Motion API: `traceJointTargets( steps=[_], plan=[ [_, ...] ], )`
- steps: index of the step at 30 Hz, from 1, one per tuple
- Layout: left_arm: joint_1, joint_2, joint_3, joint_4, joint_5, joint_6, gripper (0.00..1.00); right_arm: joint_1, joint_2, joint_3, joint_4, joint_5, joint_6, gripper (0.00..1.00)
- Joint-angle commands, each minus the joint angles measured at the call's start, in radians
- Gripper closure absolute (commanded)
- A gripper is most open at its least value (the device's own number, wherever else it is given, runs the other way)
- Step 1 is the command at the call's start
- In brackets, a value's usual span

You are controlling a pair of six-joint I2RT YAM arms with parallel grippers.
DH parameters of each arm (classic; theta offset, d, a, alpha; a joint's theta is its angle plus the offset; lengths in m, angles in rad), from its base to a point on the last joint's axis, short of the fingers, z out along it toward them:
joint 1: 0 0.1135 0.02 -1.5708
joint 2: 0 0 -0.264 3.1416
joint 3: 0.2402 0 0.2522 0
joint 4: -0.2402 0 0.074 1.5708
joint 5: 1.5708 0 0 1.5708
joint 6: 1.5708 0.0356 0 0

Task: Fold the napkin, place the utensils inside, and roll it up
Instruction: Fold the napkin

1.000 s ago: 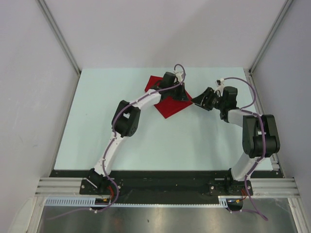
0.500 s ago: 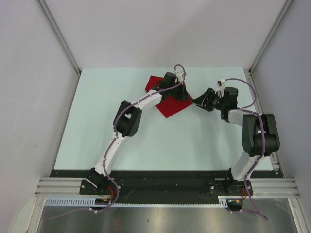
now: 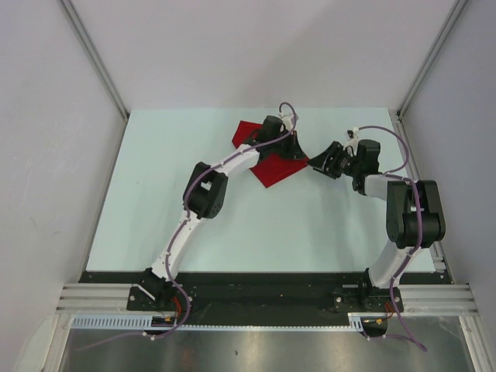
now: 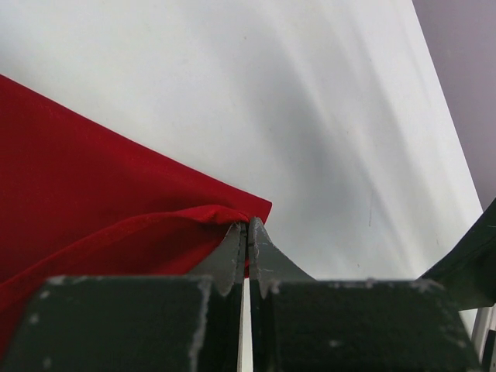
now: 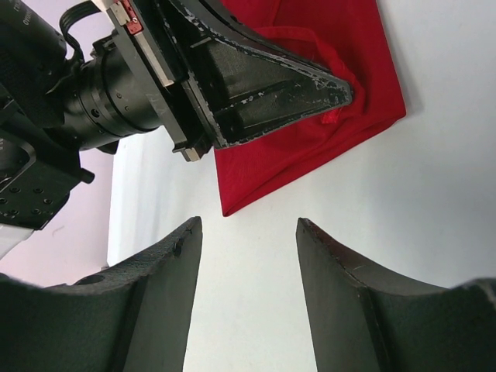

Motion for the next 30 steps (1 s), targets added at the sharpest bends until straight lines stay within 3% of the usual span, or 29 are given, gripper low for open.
traceJointTargets(
  steps=[1,7,9,10,11,13,16,19,24,30],
  plan=[
    [-0.011,0.012,0.053,0.035,0.019,-0.012,1.00,-0.005,0.016,0.034,0.005,-0.018,-0.016,0.43],
    [-0.013,0.025,0.062,0.038,0.031,-0.025,1.00,-0.005,0.023,0.039,0.005,-0.018,-0.016,0.42],
    [-0.013,0.017,0.064,0.035,0.033,-0.026,0.86,-0.005,0.028,0.048,0.005,-0.018,-0.018,0.41],
    [-0.011,0.005,0.061,0.038,0.034,-0.029,0.66,-0.005,0.029,0.051,0.005,-0.015,-0.024,0.41],
    [-0.013,-0.004,0.058,0.046,0.036,-0.031,0.56,-0.005,0.033,0.057,0.005,-0.009,-0.031,0.41],
    [-0.013,-0.020,0.053,0.058,0.040,-0.034,0.40,-0.034,0.042,0.068,-0.018,0.020,-0.068,0.40],
    [-0.011,-0.055,0.051,0.075,0.037,-0.037,0.25,-0.046,0.062,0.093,-0.030,0.034,-0.082,0.40],
    [-0.008,-0.095,0.035,0.096,0.030,-0.040,0.16,-0.058,0.092,0.113,-0.026,0.034,-0.077,0.40],
    [0.025,-0.185,-0.037,0.132,0.025,-0.068,0.13,-0.071,0.164,0.178,-0.044,0.037,-0.082,0.40],
    [0.070,-0.363,-0.250,0.167,0.011,-0.023,0.10,-0.066,0.299,0.298,-0.093,0.023,-0.065,0.40]
  ],
)
